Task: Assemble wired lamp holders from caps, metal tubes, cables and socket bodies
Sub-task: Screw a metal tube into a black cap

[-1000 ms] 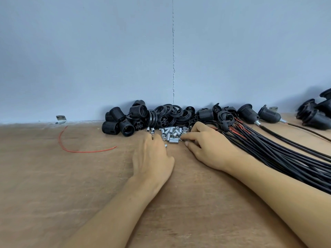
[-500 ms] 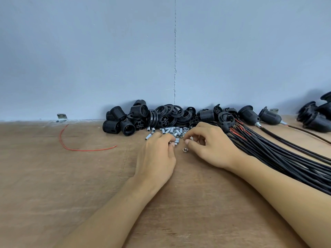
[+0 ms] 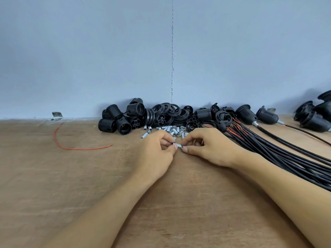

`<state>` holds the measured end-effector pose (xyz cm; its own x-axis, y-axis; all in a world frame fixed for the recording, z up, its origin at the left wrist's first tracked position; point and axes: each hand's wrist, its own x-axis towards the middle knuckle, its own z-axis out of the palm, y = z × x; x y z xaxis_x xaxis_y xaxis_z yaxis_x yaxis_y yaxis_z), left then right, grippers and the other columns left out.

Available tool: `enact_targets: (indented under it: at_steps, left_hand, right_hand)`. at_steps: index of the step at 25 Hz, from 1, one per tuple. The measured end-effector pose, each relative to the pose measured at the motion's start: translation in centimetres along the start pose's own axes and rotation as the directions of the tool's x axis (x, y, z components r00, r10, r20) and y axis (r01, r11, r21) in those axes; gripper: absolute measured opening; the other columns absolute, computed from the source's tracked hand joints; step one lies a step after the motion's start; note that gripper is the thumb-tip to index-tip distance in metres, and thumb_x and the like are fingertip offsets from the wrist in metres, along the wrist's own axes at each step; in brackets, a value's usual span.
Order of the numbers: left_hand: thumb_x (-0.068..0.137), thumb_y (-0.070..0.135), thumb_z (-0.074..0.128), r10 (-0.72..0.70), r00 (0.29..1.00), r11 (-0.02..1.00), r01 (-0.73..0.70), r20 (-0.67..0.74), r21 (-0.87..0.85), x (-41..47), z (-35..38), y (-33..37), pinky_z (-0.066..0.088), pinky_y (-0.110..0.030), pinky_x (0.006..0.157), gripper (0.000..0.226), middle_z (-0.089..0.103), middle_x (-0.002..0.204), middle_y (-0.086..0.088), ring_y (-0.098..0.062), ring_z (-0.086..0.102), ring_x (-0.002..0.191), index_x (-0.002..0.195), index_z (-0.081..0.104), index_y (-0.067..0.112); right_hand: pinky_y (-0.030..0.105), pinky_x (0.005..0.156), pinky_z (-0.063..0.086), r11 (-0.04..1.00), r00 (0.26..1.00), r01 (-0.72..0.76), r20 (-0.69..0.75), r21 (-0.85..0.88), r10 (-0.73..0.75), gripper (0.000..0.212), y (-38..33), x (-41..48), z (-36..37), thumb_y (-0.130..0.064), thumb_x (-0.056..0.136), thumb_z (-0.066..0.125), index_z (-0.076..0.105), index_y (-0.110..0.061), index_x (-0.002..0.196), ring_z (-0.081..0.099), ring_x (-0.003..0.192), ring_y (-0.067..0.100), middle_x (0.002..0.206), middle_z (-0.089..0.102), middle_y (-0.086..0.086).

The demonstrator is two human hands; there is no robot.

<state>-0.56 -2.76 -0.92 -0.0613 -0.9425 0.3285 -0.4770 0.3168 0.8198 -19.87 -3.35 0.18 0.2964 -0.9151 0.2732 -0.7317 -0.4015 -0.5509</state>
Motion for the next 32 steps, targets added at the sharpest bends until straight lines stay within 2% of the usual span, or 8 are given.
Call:
enact_targets:
  at_steps: [3,6,10,14,19,25,29,32]
  left_hand:
    - [0.087,0.011,0.078,-0.082,0.997,0.983,0.082,0.006,-0.167,0.2,-0.3,-0.1,0.045,-0.013,0.060,0.013,0.075,0.079,0.002,0.001,0.062,0.059,0.088,0.070,0.021]
    - [0.090,0.007,0.074,-0.121,0.993,0.926,0.120,0.019,-0.358,0.2,-0.3,0.1,0.051,-0.020,0.058,0.015,0.077,0.079,0.001,-0.006,0.066,0.060,0.099,0.069,0.019]
    - [0.093,0.005,0.071,-0.093,0.996,0.895,0.081,-0.007,-0.439,0.1,-0.1,0.1,0.053,-0.018,0.057,0.013,0.077,0.080,0.000,-0.009,0.069,0.063,0.097,0.074,0.017]
    - [0.094,0.010,0.071,-0.064,0.998,0.910,0.049,-0.024,-0.412,0.1,-0.2,-0.1,0.051,-0.016,0.056,0.010,0.077,0.077,0.006,-0.006,0.067,0.061,0.094,0.074,0.019]
    - [0.093,0.013,0.072,-0.079,0.997,0.932,0.076,0.007,-0.353,0.2,0.1,-0.3,0.051,-0.018,0.056,0.011,0.077,0.080,0.004,-0.008,0.067,0.060,0.091,0.075,0.023]
    - [0.092,0.017,0.073,-0.112,0.994,0.926,0.110,0.016,-0.362,0.5,0.2,-0.5,0.051,-0.018,0.055,0.007,0.076,0.077,0.004,-0.008,0.065,0.056,0.089,0.076,0.022]
    - [0.091,0.015,0.075,-0.109,0.993,0.920,0.115,0.036,-0.374,0.5,0.2,-0.5,0.049,-0.017,0.053,0.008,0.076,0.073,0.003,-0.006,0.064,0.055,0.087,0.076,0.022]
    - [0.089,0.010,0.077,-0.098,0.994,0.910,0.109,0.047,-0.399,0.5,0.1,-0.4,0.048,-0.015,0.052,0.012,0.074,0.068,0.002,-0.006,0.064,0.054,0.086,0.075,0.022]
  right_hand:
    - [0.014,0.070,0.048,0.974,0.996,-0.056,-0.049,0.218,0.068,0.005,0.0,0.2,0.0,-0.027,0.090,0.074,0.075,-0.030,0.094,0.059,0.068,0.000,0.081,0.073,-0.009]
    - [0.020,0.065,0.051,0.823,0.990,-0.108,-0.016,0.558,0.142,0.010,-0.5,0.4,0.2,-0.016,0.095,0.068,0.073,-0.013,0.103,0.062,0.065,0.010,0.088,0.077,0.006]
    - [0.022,0.065,0.055,0.668,0.986,-0.145,0.051,0.729,0.159,0.020,-1.0,0.6,0.6,-0.013,0.095,0.066,0.069,-0.005,0.113,0.068,0.070,0.013,0.098,0.077,0.009]
    - [0.023,0.066,0.056,0.650,0.986,-0.143,0.052,0.746,0.157,0.019,-1.2,0.6,0.7,-0.013,0.094,0.067,0.069,-0.005,0.111,0.070,0.070,0.014,0.101,0.077,0.012]
    - [0.026,0.067,0.055,0.708,0.986,-0.148,0.047,0.690,0.160,0.017,-1.1,0.5,0.7,-0.012,0.094,0.067,0.068,-0.005,0.110,0.069,0.071,0.018,0.097,0.076,0.018]
    - [0.025,0.058,0.056,0.710,0.987,-0.135,0.030,0.691,0.159,0.018,-1.1,0.5,0.8,-0.009,0.093,0.068,0.068,-0.003,0.109,0.068,0.064,0.018,0.093,0.074,0.022]
    - [0.022,0.043,0.046,0.711,0.982,-0.169,0.059,0.683,0.177,0.019,-1.5,0.4,0.7,-0.022,0.096,0.065,0.069,-0.003,0.099,0.060,0.048,0.015,0.090,0.077,0.012]
    - [0.020,0.036,0.036,0.771,0.976,-0.202,0.058,0.604,0.210,0.037,-1.9,0.5,0.8,-0.039,0.100,0.057,0.066,-0.008,0.081,0.049,0.038,0.011,0.071,0.073,0.009]
